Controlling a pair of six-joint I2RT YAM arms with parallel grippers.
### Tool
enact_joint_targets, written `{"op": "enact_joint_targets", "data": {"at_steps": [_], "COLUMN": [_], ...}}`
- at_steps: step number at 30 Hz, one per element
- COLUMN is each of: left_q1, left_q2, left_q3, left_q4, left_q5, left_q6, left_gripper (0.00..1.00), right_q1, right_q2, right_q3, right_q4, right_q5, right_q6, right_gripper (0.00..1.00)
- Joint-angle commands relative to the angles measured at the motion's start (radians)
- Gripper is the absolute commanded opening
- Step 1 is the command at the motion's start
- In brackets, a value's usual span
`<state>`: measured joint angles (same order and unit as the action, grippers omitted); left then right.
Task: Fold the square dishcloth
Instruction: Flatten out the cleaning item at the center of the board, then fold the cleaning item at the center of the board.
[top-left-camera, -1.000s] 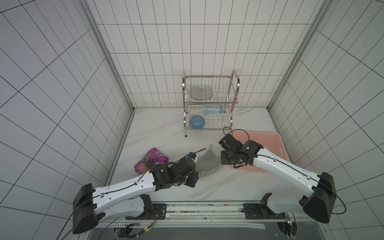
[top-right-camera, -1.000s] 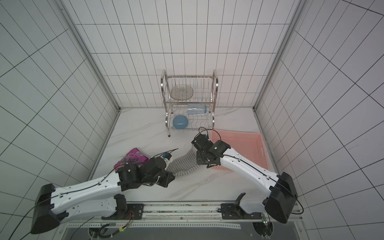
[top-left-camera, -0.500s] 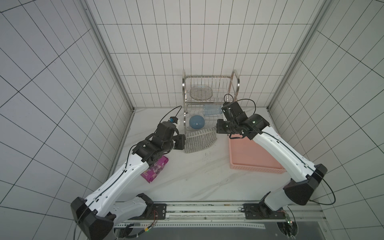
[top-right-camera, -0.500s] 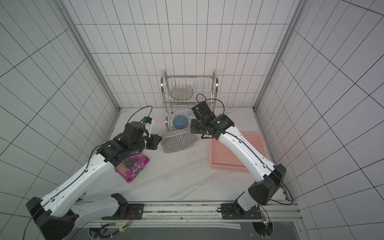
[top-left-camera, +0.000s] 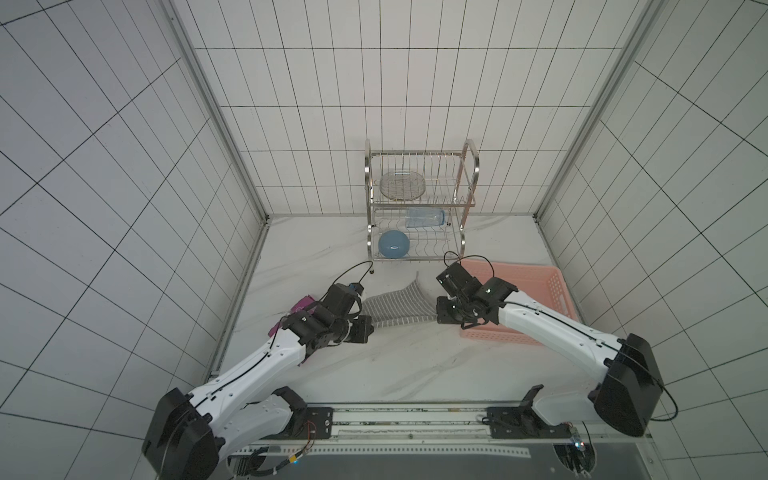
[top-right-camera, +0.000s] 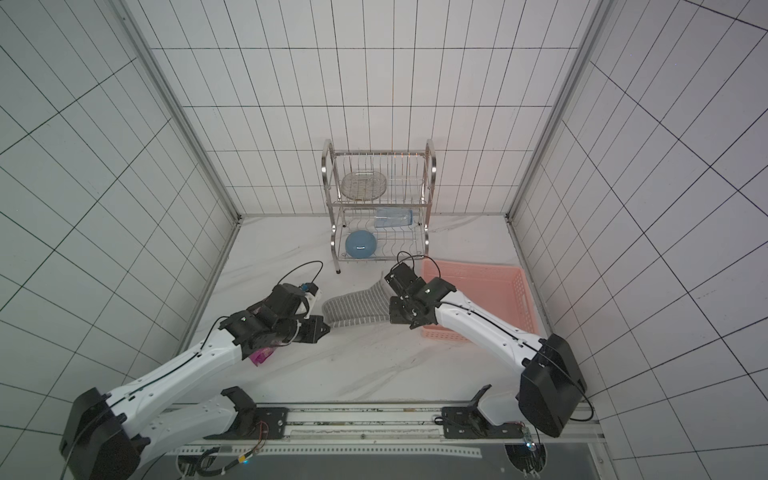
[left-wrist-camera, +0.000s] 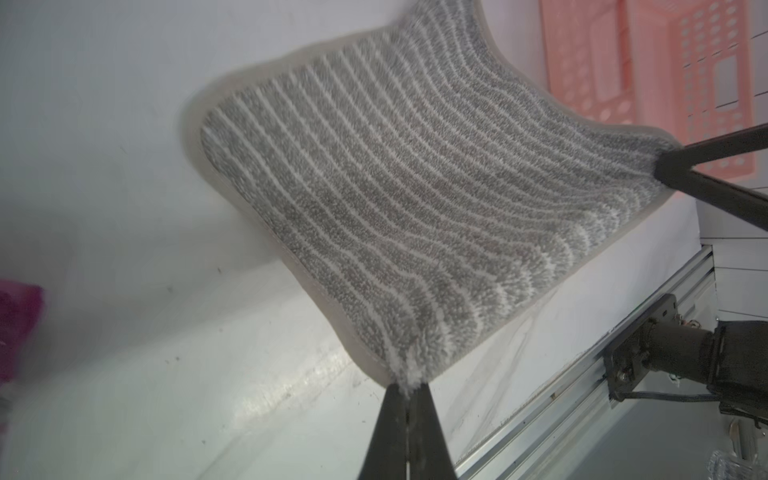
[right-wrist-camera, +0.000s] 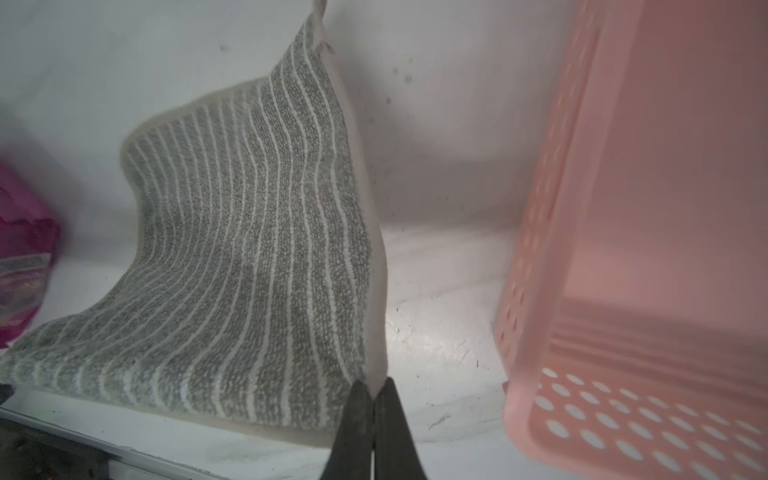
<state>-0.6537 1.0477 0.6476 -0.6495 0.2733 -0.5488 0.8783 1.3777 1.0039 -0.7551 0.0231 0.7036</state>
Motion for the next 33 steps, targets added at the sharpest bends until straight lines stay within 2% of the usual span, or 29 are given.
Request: {"op": "enact_joint_targets", "data": {"at_steps": [1, 5, 9, 15, 21, 27, 33], "left_q1": [-0.078, -0.158, -0.179, -0.173, -0.125, -0.013, 0.057], "left_q2": [-0.039, -0.055, -0.064, -0.019, 0.065, 0.084, 0.132], "left_q3": [-0.077, -0.129, -0.143, -0.071, 0.002, 0.031, 0.048], "left_q4": [0.019, 0.009, -0.022, -0.052, -0.053, -0.039, 0.015], "left_q5": [0.013, 0.011, -0.009, -0.096, -0.123, -0.1, -0.074], "left_q6": [-0.154, -0.237, -0.278, -0.263, -0.232, -0.187, -0.157], "left_gripper": [0.0, 0.0, 0.0, 0.0, 0.0, 0.0, 0.0], "right_q1": [0.055, 0.075, 0.075, 0.074, 0.055, 0.013, -0.023], "right_q2": [-0.052, -0.087, -0.116, -0.056, 0.087, 0.208, 0.282], "right_q3": [-0.113, -0.212, -0.233, -0.099, 0.087, 0.211, 0.296], "right_q4": [0.002, 0.005, -0.032, -0.048, -0.087, -0.087, -0.06], "right_q5": [0.031, 0.032, 0.058, 0.101, 0.165, 0.151, 0.125], "right_q6": [0.14, 0.215, 0.235, 0.163, 0.049, -0.022, -0.062], "right_gripper": [0.0, 0.0, 0.0, 0.0, 0.06, 0.07, 0.11]}}
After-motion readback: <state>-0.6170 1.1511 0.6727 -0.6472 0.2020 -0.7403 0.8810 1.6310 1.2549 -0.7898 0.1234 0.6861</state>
